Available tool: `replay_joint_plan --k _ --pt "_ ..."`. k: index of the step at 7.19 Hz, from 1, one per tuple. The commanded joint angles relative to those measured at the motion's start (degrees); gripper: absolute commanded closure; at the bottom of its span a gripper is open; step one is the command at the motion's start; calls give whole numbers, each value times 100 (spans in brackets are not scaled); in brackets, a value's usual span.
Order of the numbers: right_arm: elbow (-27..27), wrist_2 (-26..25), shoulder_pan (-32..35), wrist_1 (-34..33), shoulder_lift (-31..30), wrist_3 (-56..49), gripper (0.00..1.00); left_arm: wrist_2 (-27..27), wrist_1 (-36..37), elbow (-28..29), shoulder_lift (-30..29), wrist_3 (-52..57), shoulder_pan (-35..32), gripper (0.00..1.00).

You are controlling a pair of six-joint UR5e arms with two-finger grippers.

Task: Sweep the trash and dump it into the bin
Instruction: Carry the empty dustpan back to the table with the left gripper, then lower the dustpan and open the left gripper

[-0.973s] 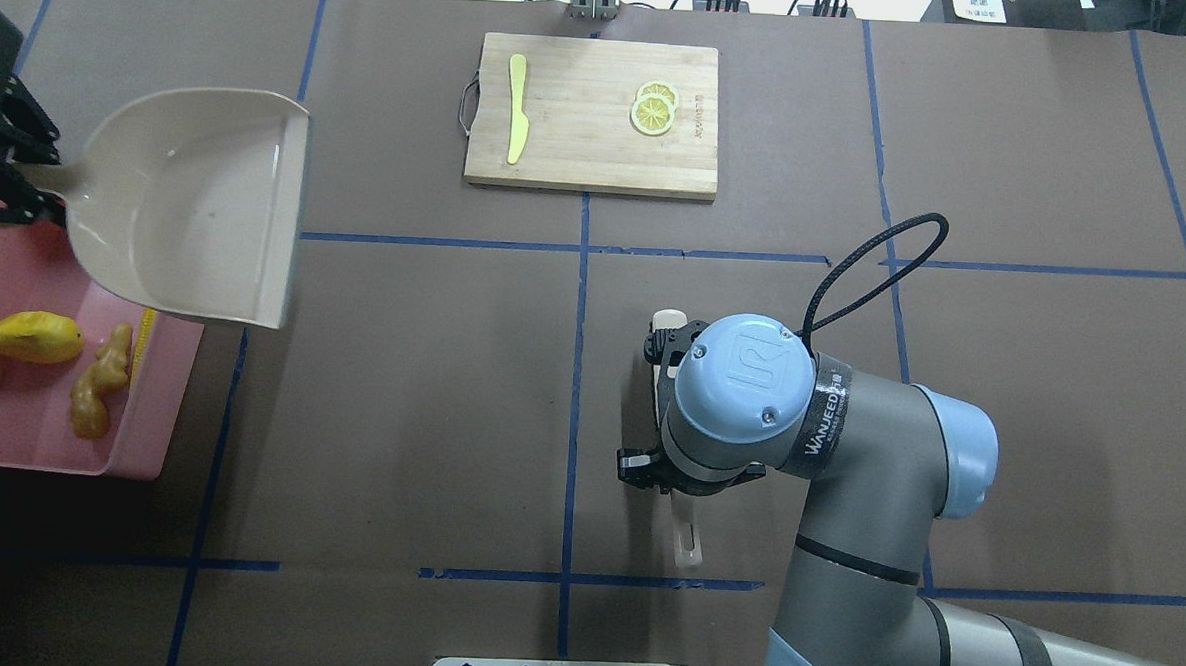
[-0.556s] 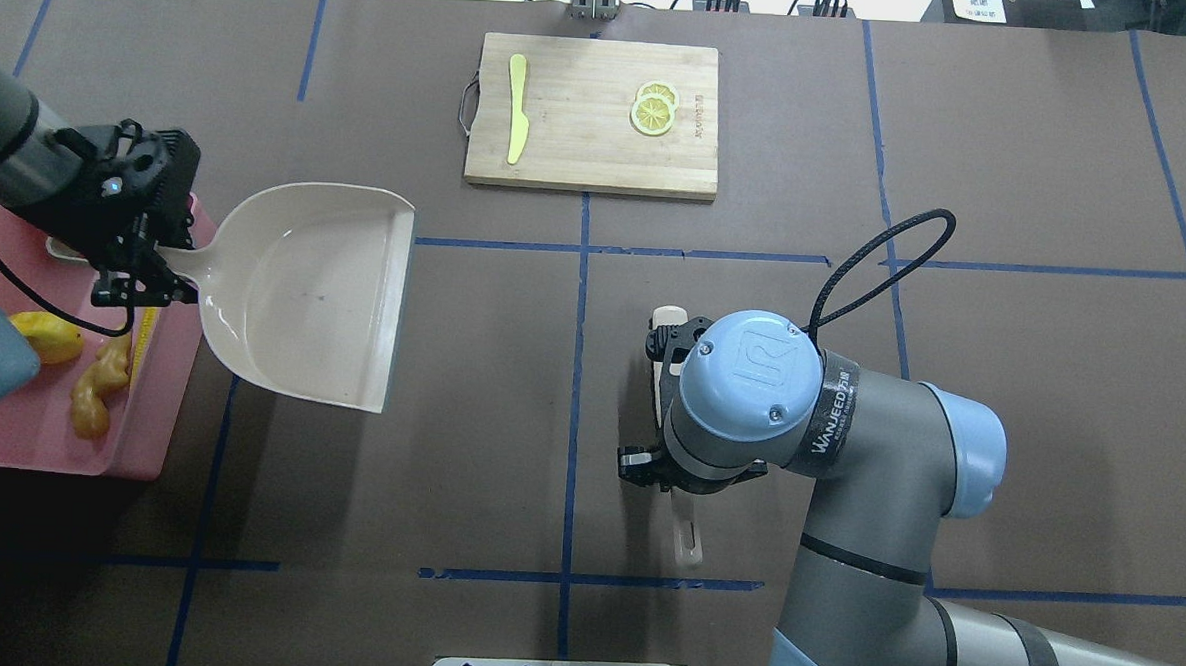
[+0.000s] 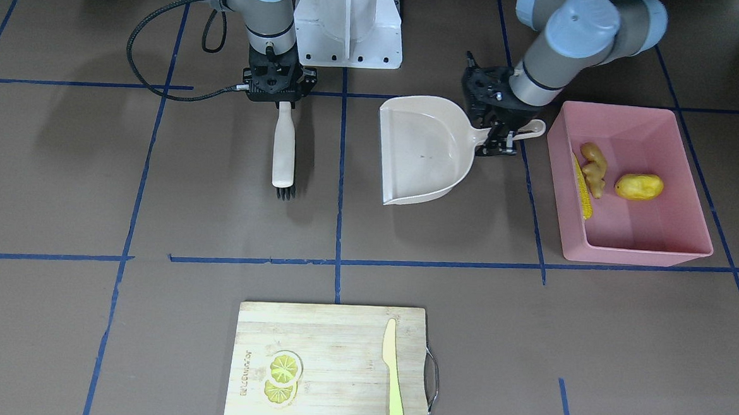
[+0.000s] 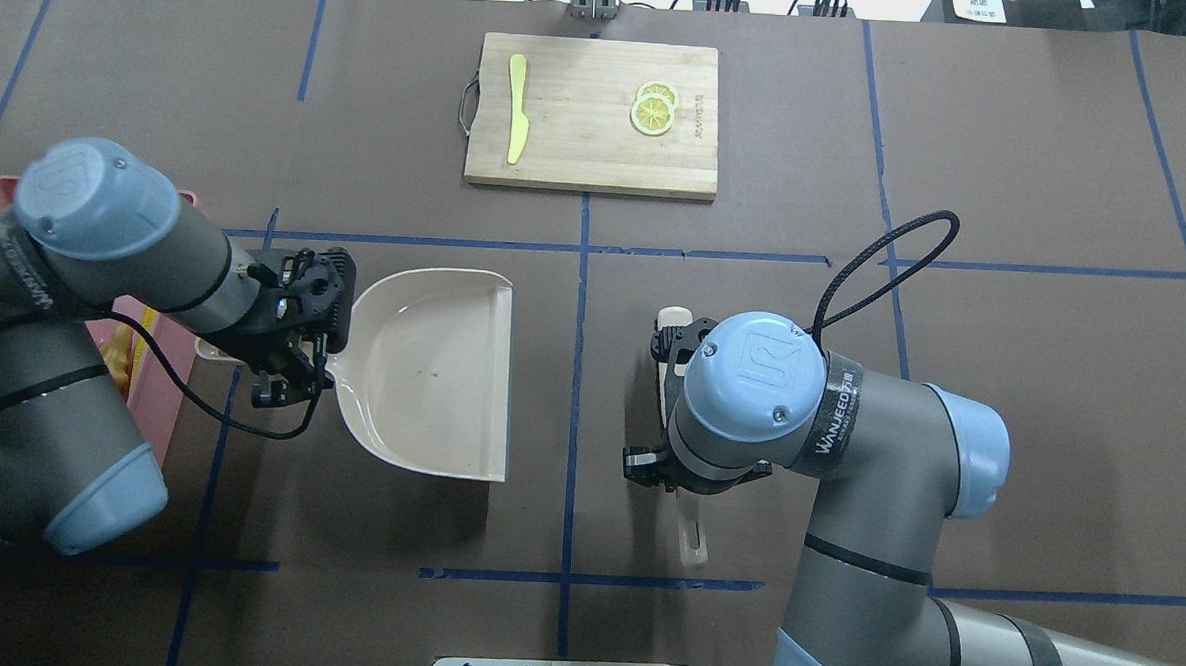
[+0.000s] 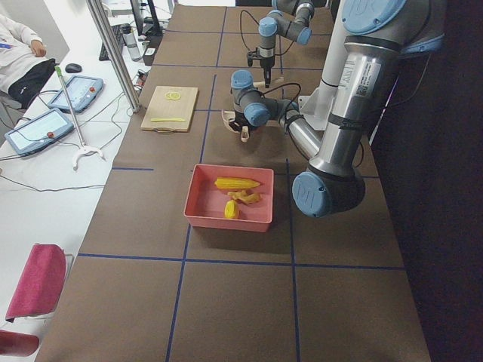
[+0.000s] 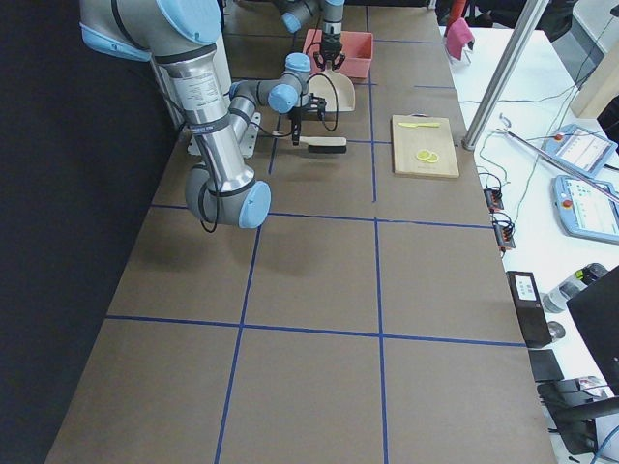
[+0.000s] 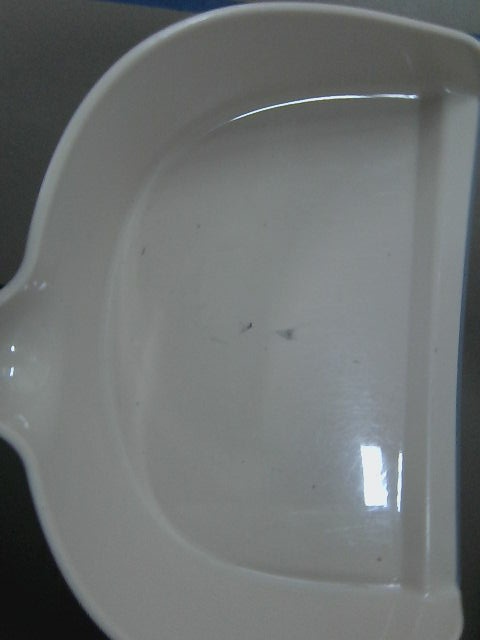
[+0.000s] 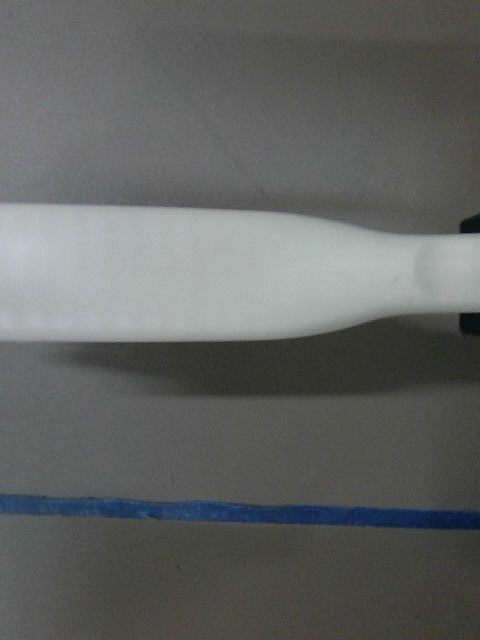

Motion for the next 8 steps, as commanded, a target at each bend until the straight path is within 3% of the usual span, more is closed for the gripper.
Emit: replay_joint_plan --k 1,3,5,7,8 --pt "-5 6 -7 0 -8 0 100 233 -474 494 -238 -208 234 88" --pt "-5 6 2 0 -8 0 100 251 -837 785 -351 -217 321 74" --pt "-5 6 2 0 -8 0 100 277 -820 804 -448 -225 365 36" --pt "-5 6 2 0 -8 0 100 277 -820 804 -466 -382 401 35" --pt "-5 6 11 0 -8 0 100 260 -803 786 -501 -392 410 25"
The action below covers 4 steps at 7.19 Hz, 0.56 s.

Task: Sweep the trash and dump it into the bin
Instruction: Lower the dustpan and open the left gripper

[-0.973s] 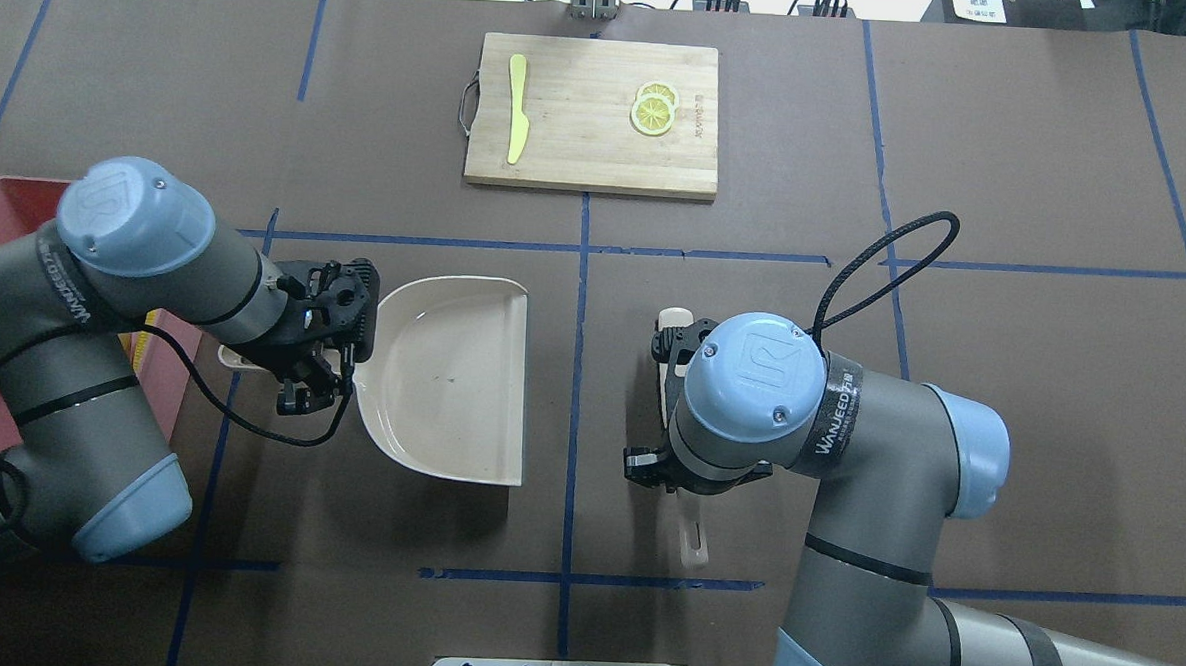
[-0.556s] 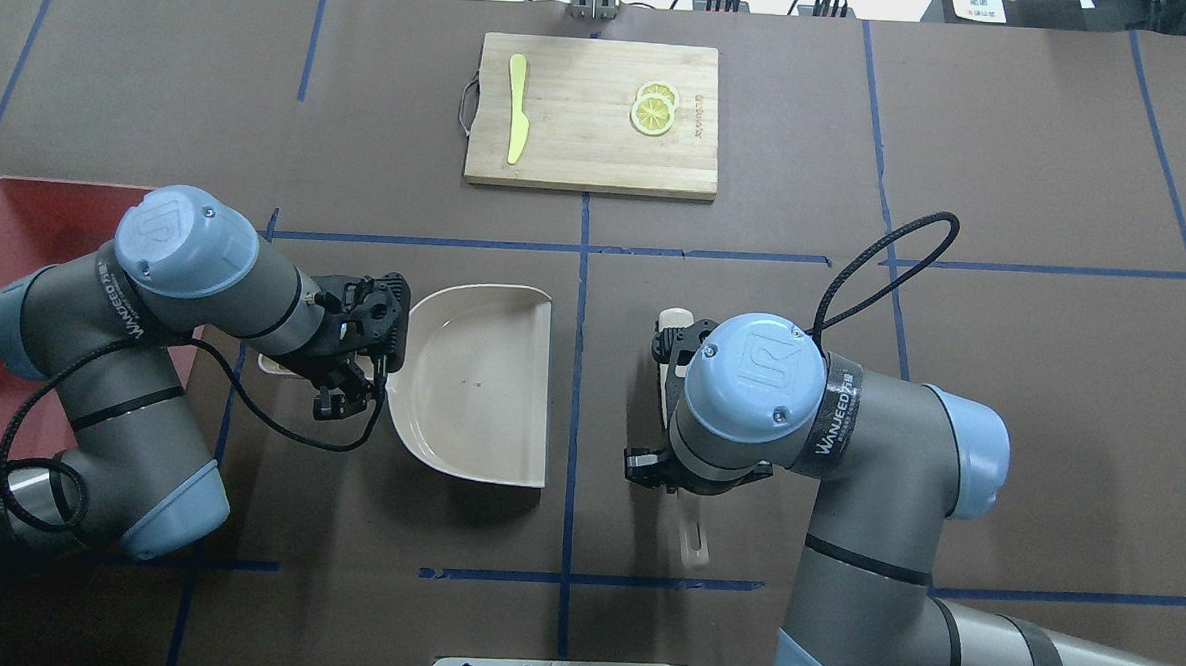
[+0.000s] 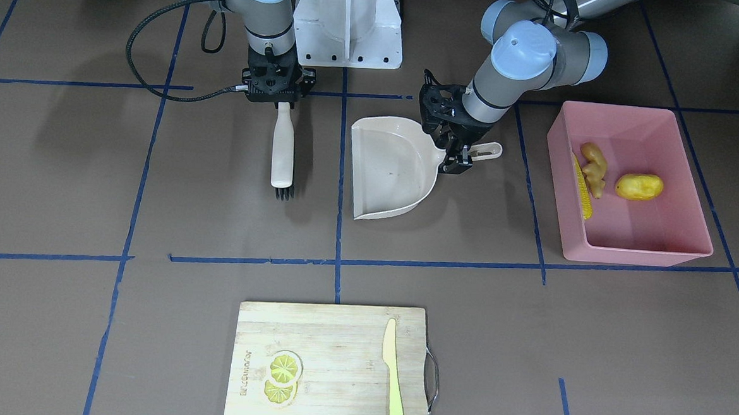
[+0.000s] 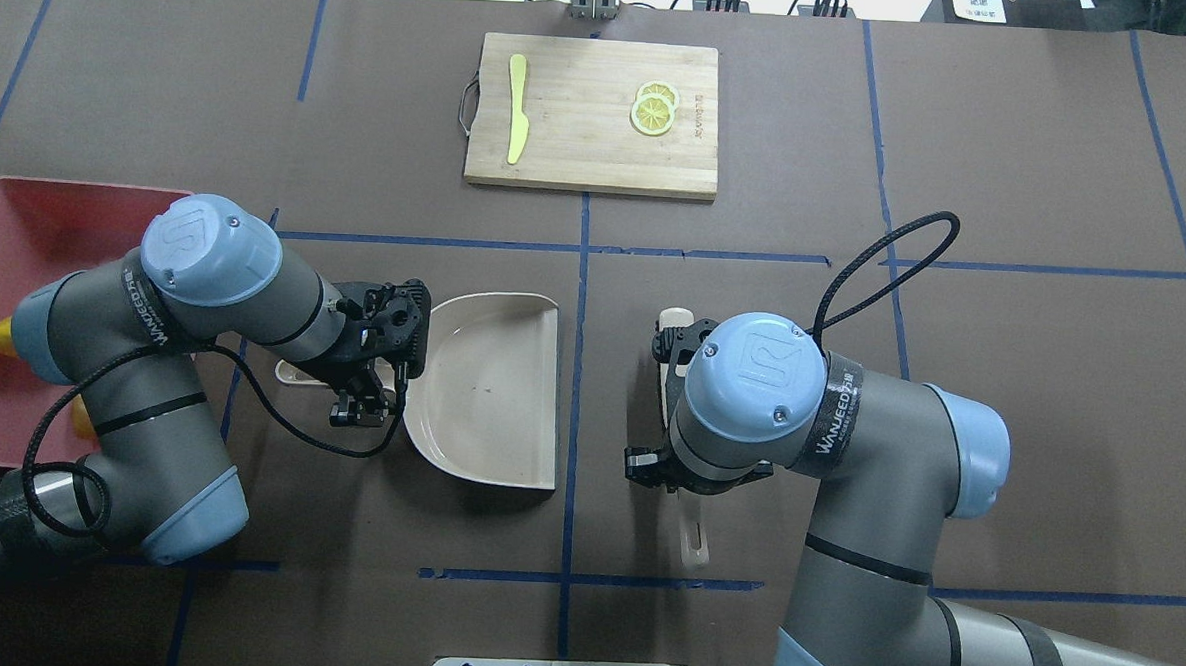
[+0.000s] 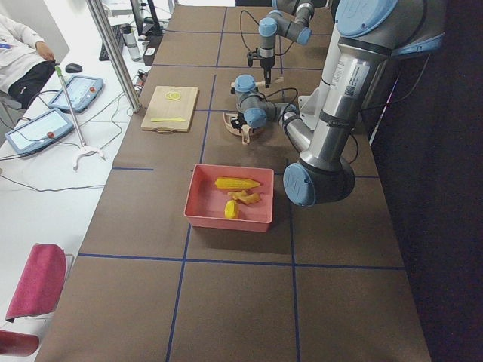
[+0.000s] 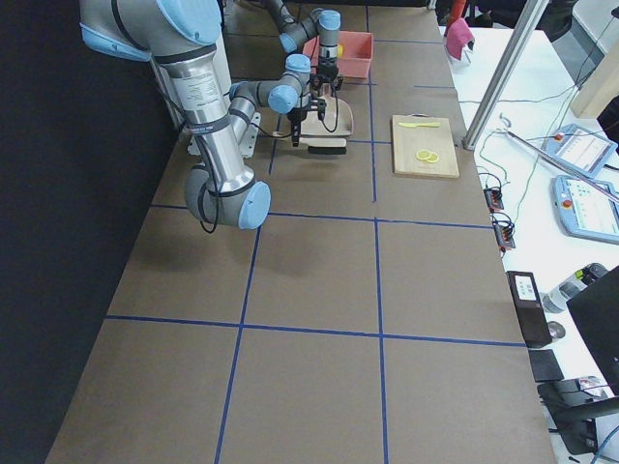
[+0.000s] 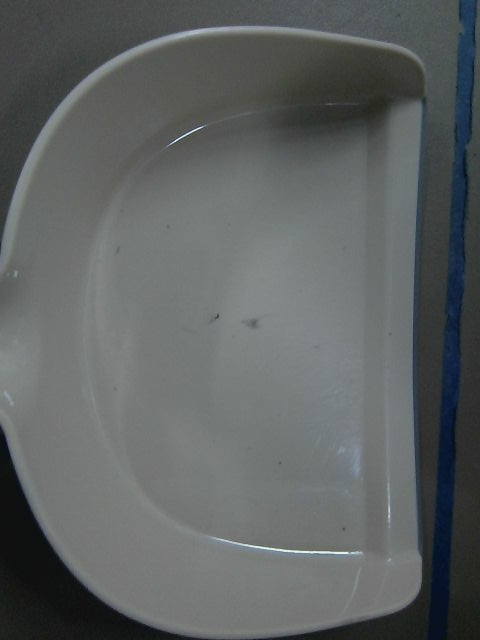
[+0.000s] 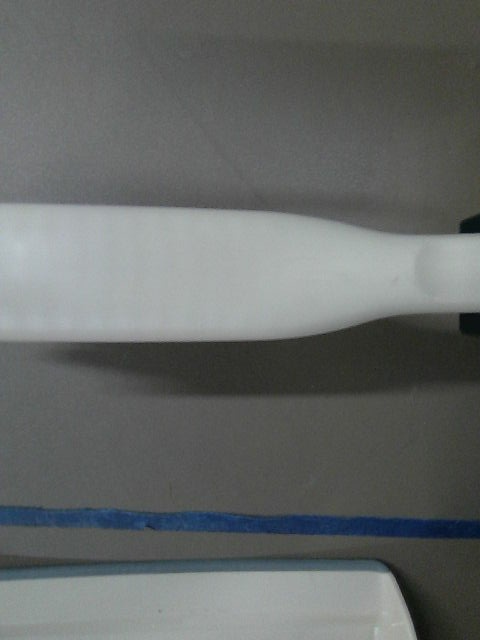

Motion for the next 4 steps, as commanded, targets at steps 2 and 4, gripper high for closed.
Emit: replay_joint_plan --k 2,4 --pt "0 0 15 0 0 0 100 -22 27 -100 -27 -49 -83 0" --pt "0 9 32 0 0 -44 100 -48 36 -153 8 -49 -433 0"
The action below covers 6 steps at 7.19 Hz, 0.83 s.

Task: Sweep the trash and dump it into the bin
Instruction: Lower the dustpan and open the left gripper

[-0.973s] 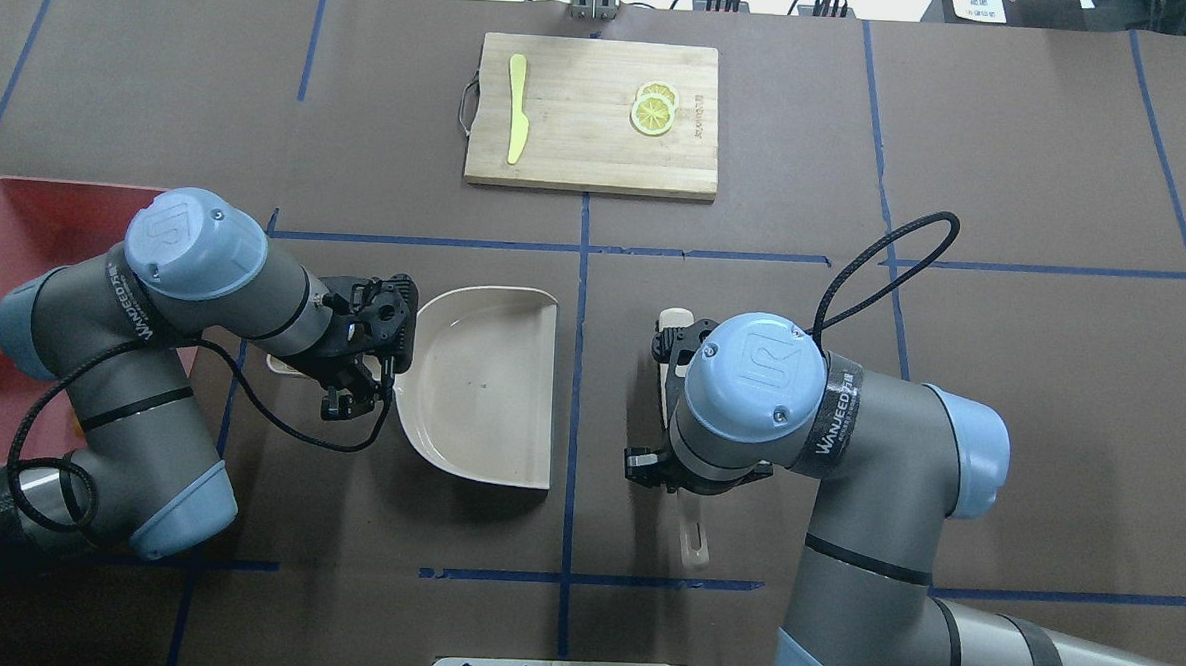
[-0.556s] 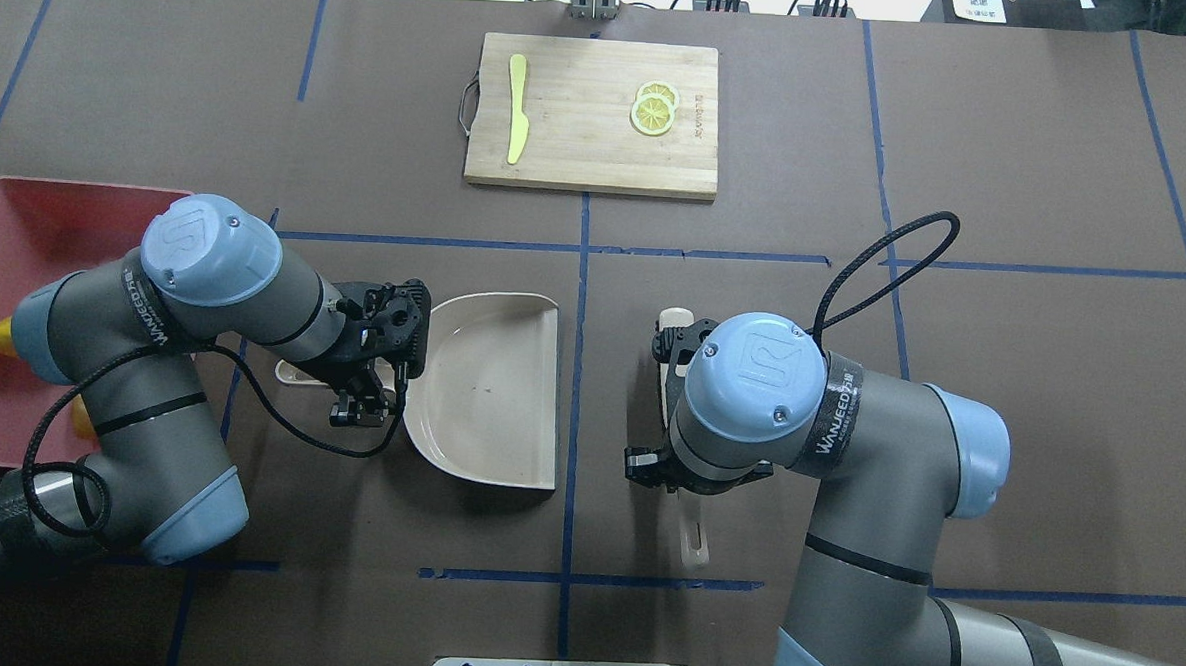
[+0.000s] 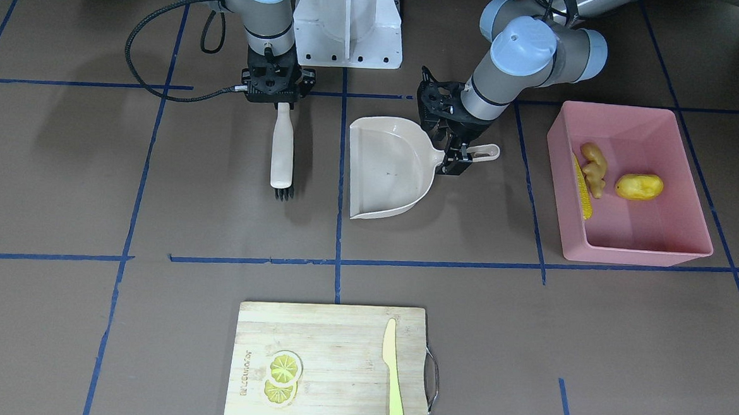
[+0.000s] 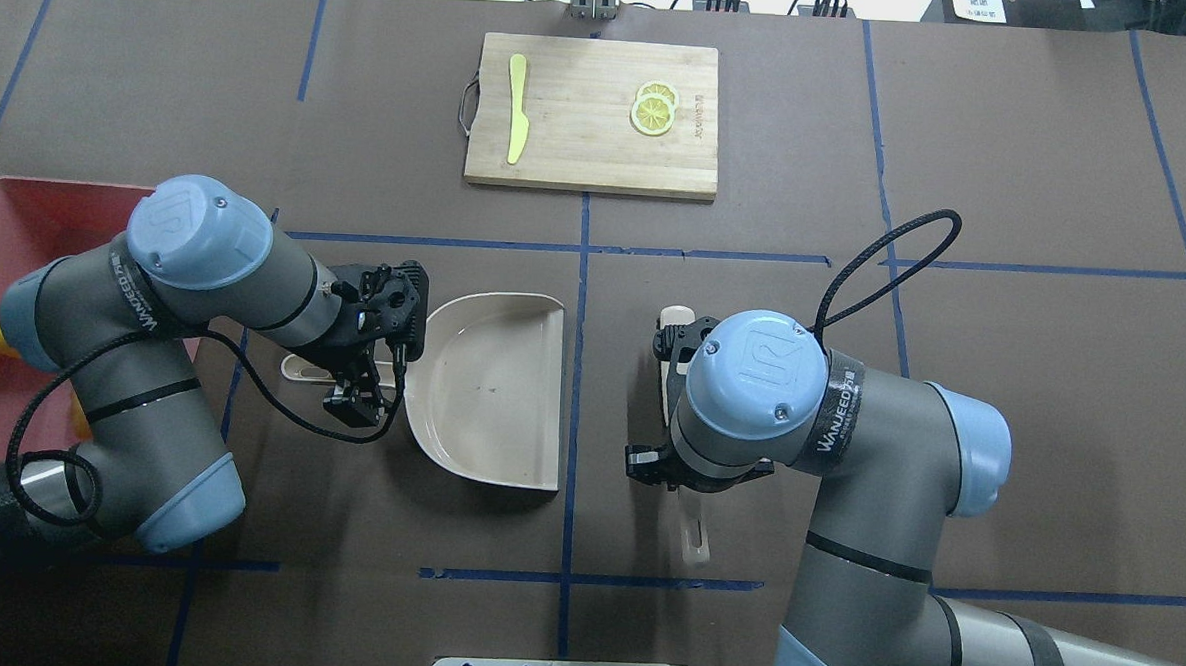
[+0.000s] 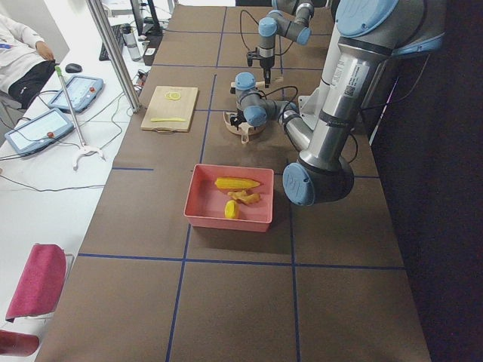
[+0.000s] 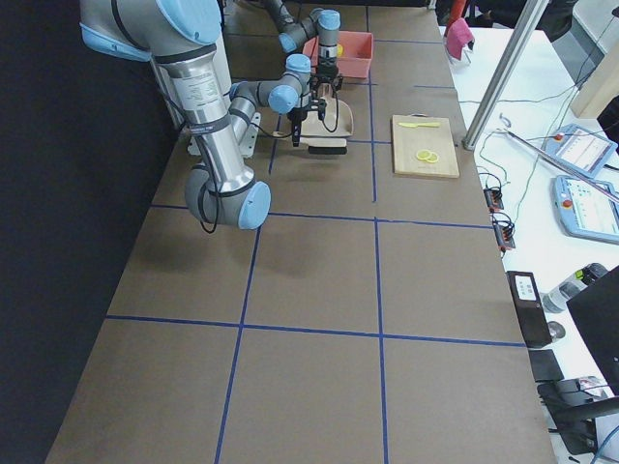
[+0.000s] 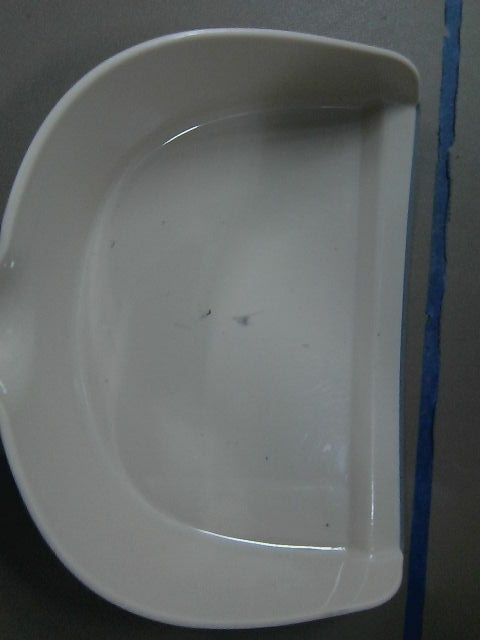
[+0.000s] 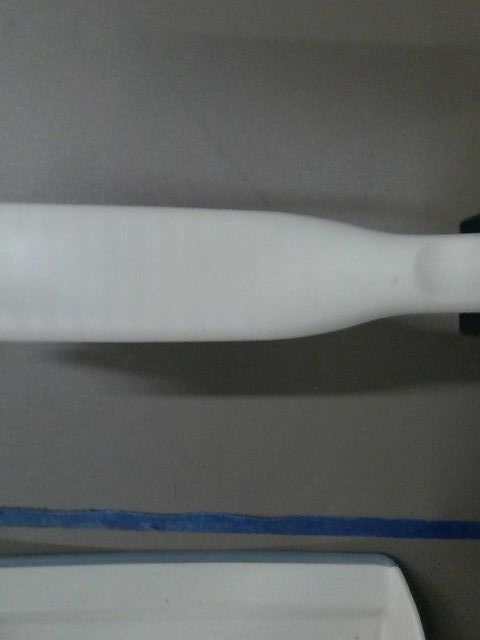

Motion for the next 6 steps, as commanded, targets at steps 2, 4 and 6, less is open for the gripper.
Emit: replay_joint_plan --k 2,4,6 --pt "-9 -2 20 0 0 -56 100 -5 808 -486 57 8 -703 0" --pt "9 -2 20 0 17 -56 100 -14 1933 -891 84 78 -1396 0" --pt "9 7 38 0 18 -56 100 -31 2158 -1192 758 -314 -1976 0"
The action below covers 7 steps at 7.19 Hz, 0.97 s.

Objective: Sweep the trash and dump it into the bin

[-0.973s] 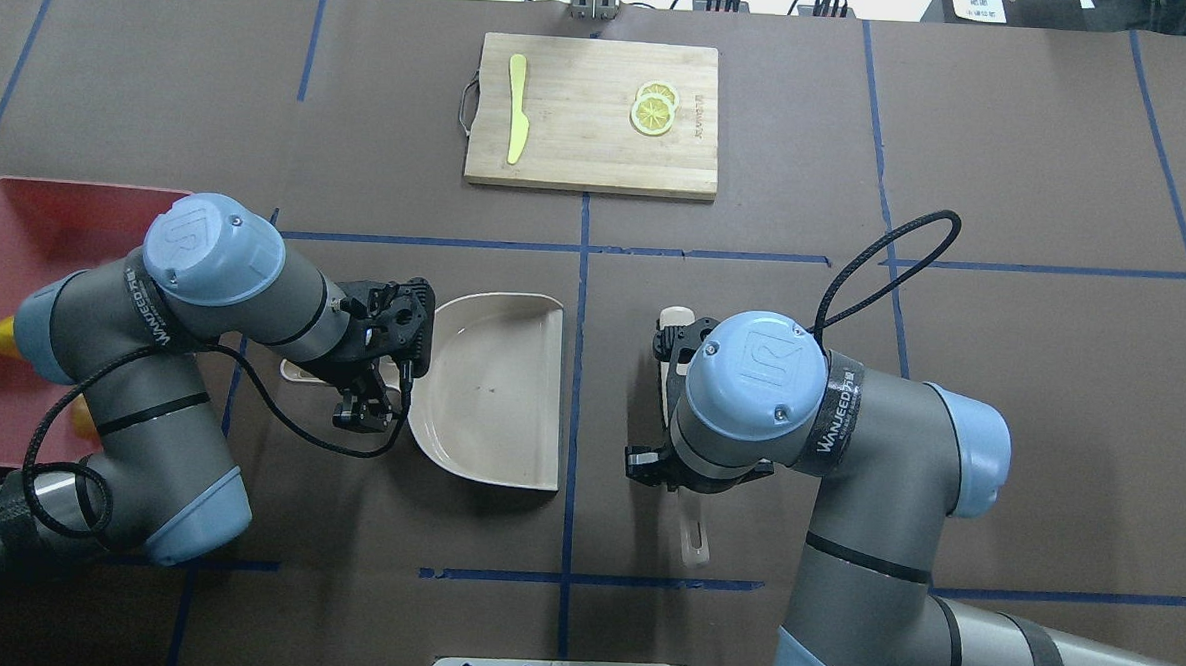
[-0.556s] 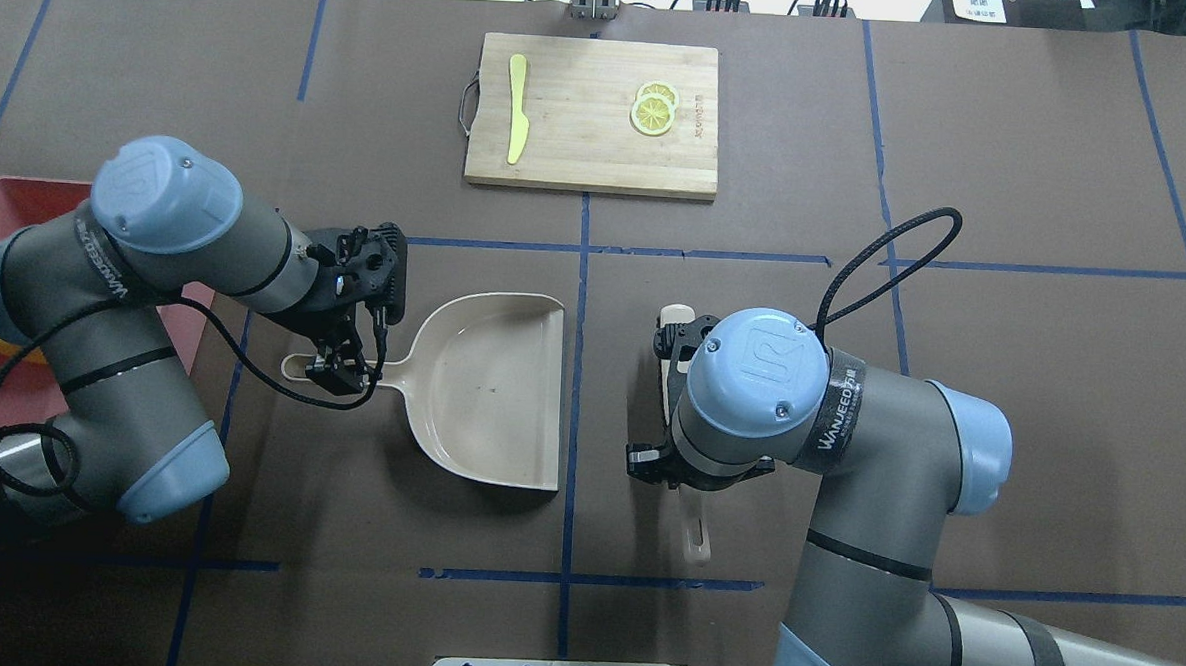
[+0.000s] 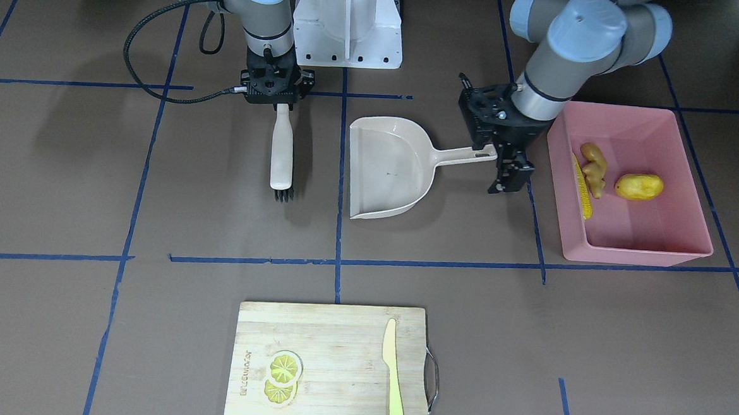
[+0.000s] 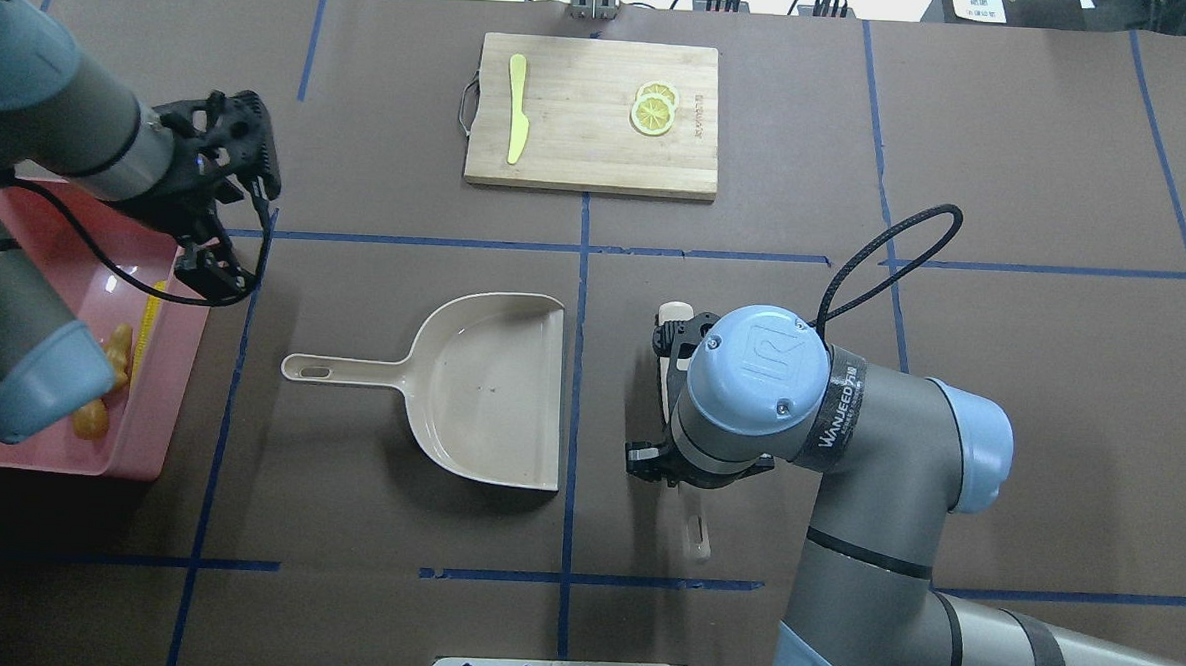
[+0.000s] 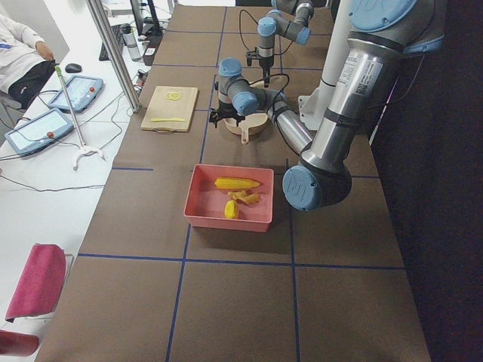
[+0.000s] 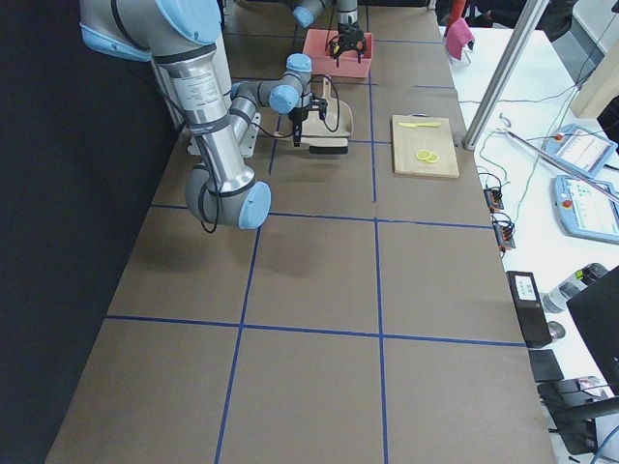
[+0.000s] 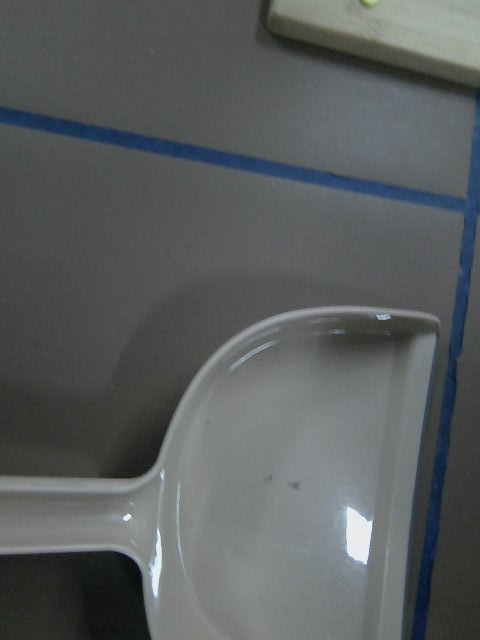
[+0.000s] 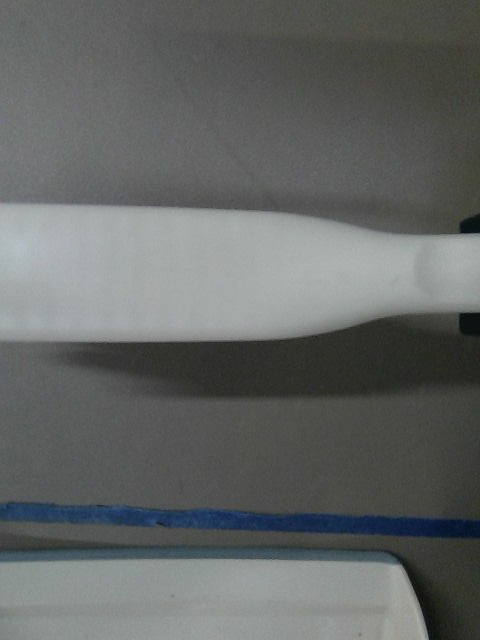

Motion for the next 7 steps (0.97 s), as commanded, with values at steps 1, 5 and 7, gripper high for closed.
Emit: replay_joint_plan --k 1,5,7 --pt "12 3 9 0 3 0 100 -10 193 -45 535 -334 -696 0" --pt "38 56 105 0 12 0 100 -1007 316 243 1888 -2256 -2714 0" --pt "126 82 132 0 12 -9 100 -1800 -225 910 2706 -2146 -3624 0"
